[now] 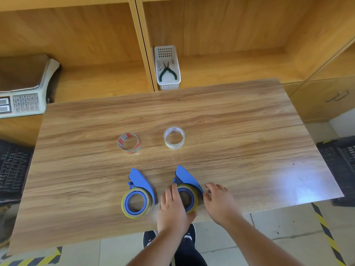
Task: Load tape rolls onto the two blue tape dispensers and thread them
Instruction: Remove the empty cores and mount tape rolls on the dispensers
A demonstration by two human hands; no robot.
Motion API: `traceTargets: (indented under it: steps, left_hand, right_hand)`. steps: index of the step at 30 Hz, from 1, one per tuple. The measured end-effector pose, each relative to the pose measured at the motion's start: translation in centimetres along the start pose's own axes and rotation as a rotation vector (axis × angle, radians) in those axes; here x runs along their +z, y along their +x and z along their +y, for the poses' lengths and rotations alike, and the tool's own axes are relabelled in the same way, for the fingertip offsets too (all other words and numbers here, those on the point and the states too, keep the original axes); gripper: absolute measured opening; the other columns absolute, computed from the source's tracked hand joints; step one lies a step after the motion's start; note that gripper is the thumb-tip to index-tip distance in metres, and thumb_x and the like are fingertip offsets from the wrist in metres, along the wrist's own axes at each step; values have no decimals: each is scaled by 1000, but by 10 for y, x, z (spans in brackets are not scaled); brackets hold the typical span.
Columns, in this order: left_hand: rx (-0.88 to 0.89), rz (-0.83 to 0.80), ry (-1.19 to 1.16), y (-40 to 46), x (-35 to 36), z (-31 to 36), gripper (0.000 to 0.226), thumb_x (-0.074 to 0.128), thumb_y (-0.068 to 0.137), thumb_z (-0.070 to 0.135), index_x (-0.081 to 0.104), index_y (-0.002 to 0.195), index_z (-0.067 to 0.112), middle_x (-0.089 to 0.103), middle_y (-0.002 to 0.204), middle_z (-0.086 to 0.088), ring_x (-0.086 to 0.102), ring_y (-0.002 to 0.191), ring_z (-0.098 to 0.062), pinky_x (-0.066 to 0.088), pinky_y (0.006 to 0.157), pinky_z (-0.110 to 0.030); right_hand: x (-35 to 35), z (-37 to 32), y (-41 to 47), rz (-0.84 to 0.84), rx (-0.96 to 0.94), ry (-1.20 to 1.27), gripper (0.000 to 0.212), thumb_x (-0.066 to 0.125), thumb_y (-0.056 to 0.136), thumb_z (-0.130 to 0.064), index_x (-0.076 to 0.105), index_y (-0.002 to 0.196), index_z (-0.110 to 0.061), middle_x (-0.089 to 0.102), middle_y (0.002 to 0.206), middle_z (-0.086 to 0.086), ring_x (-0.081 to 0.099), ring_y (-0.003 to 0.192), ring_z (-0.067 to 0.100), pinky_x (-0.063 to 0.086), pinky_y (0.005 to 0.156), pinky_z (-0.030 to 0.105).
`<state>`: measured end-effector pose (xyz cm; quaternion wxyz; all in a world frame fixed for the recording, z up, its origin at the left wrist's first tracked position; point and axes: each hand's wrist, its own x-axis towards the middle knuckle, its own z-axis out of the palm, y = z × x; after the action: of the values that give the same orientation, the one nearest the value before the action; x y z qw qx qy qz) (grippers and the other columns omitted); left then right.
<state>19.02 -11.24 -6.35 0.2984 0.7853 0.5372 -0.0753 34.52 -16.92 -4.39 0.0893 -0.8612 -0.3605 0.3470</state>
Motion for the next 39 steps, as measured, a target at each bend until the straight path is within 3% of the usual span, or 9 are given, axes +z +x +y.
traceTargets:
  steps: [11,17,20,22,26,29,31,34,39]
  left_hand:
    - [-115,39,-45,-6,-3,1,123,74,74,69,5,161,17,28,159,1,27,149,-23,38,117,-35]
    - [50,165,-57,-32,-28,-32,88,71,77,56,36,151,24,48,143,6,50,133,-20,46,106,-34]
    - [-6,249,-86,-37,-40,-71,81,79,68,51,47,137,24,54,130,7,58,119,-20,52,94,-35]
    - [-115,255,-156,-35,-49,-98,81,81,69,48,46,138,24,48,134,6,52,122,-22,49,96,-35]
    - [-277,205,-355,-24,-61,-134,71,78,76,38,45,137,24,45,135,3,43,125,-25,32,97,-30]
    - [-356,119,-450,-13,-68,-150,55,65,91,36,43,141,25,45,141,1,42,129,-26,37,102,-36]
    - [-342,53,-454,-6,-70,-159,49,56,99,34,42,145,23,47,144,0,45,126,-23,38,93,-31]
    - [-377,-22,-492,3,-73,-163,53,55,101,36,39,150,22,46,145,-3,52,110,-21,37,85,-29]
    - [-400,-80,-498,11,-75,-167,50,57,101,35,44,147,21,50,143,-4,55,114,-22,39,86,-29]
  right_hand:
    - [5,-13,-11,14,19,-14,46,42,100,-37,43,145,-24,55,139,-3,46,127,20,47,98,39]
    - [9,-52,-17,119,-73,0,47,48,96,-30,44,143,-24,54,135,-3,45,125,21,47,98,39]
    - [22,-84,-21,96,-156,47,45,49,97,-24,47,141,-20,57,133,0,49,124,20,44,98,31]
    - [34,-105,-23,51,-177,69,45,49,98,-28,47,142,-21,58,133,-1,52,124,18,44,98,31]
    - [58,-138,-30,-45,-189,88,51,48,100,-34,41,149,-20,50,147,1,48,134,20,44,103,34]
    - [72,-153,-32,-85,-185,68,56,48,100,-35,35,152,-19,45,150,2,44,137,21,44,106,35]
    - [80,-161,-31,-100,-171,52,59,48,100,-34,31,153,-18,43,151,2,44,136,22,45,105,36]
    - [88,-169,-28,-116,-116,42,64,51,98,-31,26,155,-16,44,150,3,46,132,24,46,103,36]
    - [102,-177,-25,-135,4,72,72,55,92,-30,24,154,-16,51,139,9,54,120,27,51,96,40]
